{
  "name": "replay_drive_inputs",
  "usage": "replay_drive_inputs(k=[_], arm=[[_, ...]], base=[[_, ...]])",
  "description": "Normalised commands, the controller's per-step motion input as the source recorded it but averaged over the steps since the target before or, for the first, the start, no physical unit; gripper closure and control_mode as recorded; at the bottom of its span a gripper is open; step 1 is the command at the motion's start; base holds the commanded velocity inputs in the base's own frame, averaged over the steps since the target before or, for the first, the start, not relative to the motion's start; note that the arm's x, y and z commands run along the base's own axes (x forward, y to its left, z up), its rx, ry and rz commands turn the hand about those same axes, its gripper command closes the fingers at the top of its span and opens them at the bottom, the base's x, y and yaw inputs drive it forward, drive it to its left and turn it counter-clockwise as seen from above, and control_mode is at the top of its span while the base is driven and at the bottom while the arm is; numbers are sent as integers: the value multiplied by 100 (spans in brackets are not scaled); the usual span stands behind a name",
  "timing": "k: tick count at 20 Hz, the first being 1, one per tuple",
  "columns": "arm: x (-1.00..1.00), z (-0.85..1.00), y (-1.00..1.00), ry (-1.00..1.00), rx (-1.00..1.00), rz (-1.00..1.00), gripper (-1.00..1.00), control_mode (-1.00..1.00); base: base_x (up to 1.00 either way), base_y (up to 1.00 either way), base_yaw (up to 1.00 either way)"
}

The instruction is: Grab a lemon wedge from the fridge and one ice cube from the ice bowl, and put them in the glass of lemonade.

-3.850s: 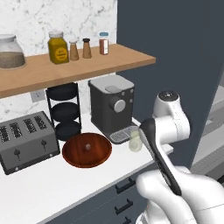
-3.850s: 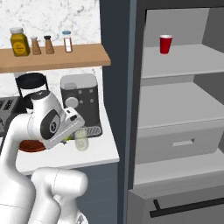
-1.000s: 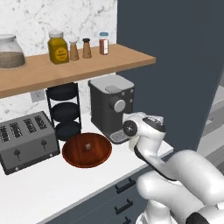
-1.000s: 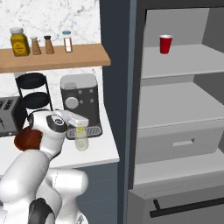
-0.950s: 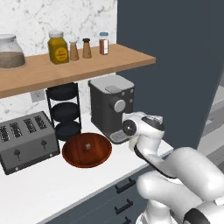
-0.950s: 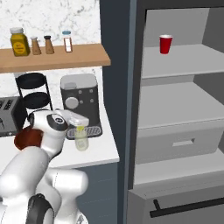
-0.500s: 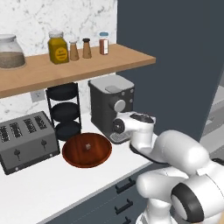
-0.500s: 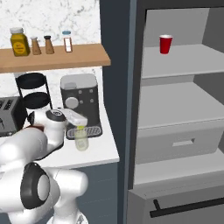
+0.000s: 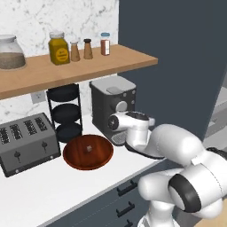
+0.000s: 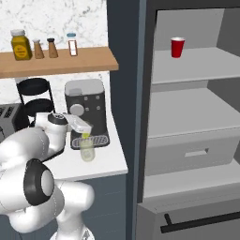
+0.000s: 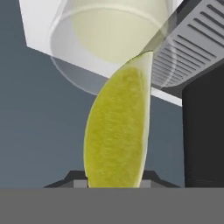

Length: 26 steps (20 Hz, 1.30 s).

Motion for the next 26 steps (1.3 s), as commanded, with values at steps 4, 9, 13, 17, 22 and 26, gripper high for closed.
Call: replay_drive_inputs(k=[4,9,13,17,22,26], arm=[[31,-14,0,2,0,-1,100,-100],[2,-18,0,0,-1,0,100,-100],[-22,-9,0,0,-2,0,100,-100],[-26,-18,0,0,-1,0,100,-100],[-5,-10,-9,0,-1,0,100,-100],[0,-9,-10,0,-1,0,100,-100]], base=[[0,0,0],[0,0,0],[0,0,0],[0,0,0],[0,0,0],[0,0,0]])
